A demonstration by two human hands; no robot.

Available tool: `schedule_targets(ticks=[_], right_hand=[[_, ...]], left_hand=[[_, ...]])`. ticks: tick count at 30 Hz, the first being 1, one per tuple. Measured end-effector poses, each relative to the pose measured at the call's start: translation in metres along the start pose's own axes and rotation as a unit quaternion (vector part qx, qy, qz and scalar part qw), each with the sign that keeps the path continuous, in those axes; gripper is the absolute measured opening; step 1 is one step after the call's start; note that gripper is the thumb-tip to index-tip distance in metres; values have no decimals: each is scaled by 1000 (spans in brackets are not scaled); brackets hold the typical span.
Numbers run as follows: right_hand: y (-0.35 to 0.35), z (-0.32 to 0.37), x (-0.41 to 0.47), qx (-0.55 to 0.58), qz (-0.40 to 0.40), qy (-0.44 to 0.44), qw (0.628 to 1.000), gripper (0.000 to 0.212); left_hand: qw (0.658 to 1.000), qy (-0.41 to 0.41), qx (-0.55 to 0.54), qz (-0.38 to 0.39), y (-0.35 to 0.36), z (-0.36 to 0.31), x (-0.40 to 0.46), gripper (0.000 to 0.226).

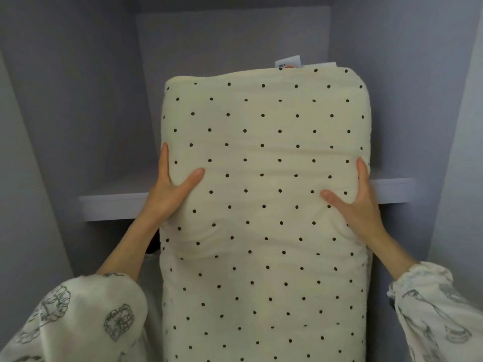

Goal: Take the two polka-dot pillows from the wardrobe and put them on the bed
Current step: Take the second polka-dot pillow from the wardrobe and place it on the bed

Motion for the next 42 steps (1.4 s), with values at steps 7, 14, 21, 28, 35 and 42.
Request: schedule_targets(ticks=[7,14,21,28,35,42], right_hand=[[10,10,-28,-14,-20,18,1000,99],[26,13,-75,3,13,29,999,93],[16,-12,-151,50,116,37,991,92],[12,-16,-232,59,243,34,968,91],[33,-12,-332,72,357,44,930,93],[76,31,-427,139,444,1,885,93]], left_hand=[[999,17,-15,-36,-1,8,-38,102],[992,-67,39,-98,-13,1,-114,100],[976,-139,55,-160,7,-20,-238,94],[938,-229,73,-248,30,-45,-392,94],[889,-319,105,-313,34,-63,-532,94],[834,-375,127,-385,5,-87,-663,95]])
Point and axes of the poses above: each hand's wrist, its own x-axis towards the middle knuckle, its own y-axis out of the palm, z = x × y, the point moved 6 cm from there along x, towards the middle knuckle, and after that the axes turned 10 degrees about z, right-handed, at the moved point
